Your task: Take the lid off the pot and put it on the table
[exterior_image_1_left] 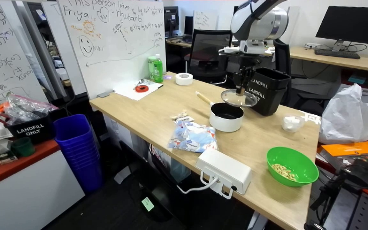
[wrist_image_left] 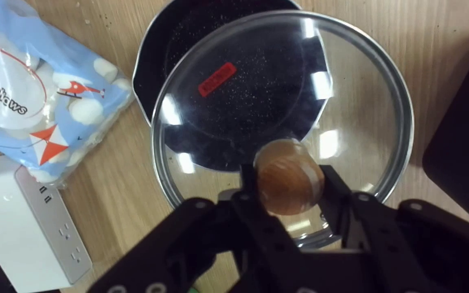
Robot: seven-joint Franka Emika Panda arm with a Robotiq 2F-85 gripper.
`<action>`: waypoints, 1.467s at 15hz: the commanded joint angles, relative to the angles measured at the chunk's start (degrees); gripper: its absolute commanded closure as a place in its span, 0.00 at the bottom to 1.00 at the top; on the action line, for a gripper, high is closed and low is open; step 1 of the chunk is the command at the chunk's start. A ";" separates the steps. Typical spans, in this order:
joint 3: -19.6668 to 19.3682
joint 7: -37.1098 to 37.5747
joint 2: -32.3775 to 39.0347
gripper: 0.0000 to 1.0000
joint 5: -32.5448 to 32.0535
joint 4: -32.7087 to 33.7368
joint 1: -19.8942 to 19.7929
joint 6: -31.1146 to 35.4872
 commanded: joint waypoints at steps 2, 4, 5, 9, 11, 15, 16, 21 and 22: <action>11.74 -0.01 -7.76 0.85 -4.96 -8.32 -11.08 5.53; 14.33 -0.25 -8.87 0.85 -5.94 -10.95 -14.25 6.75; 15.22 -0.20 -9.35 0.85 -6.45 -12.22 -15.42 7.53; 16.65 0.22 -10.50 0.85 -9.31 -16.16 -18.12 9.32; 16.67 0.03 -11.09 0.85 -11.16 -17.90 -18.73 9.38; 17.22 -3.52 -12.16 0.85 -15.39 -21.01 -19.50 8.22; 17.17 -3.75 -12.33 0.85 -16.65 -21.61 -19.36 8.24; 17.34 -5.58 -12.78 0.85 -21.82 -23.40 -18.96 8.48; 17.42 -7.05 -12.64 0.85 -23.39 -23.30 -19.05 8.53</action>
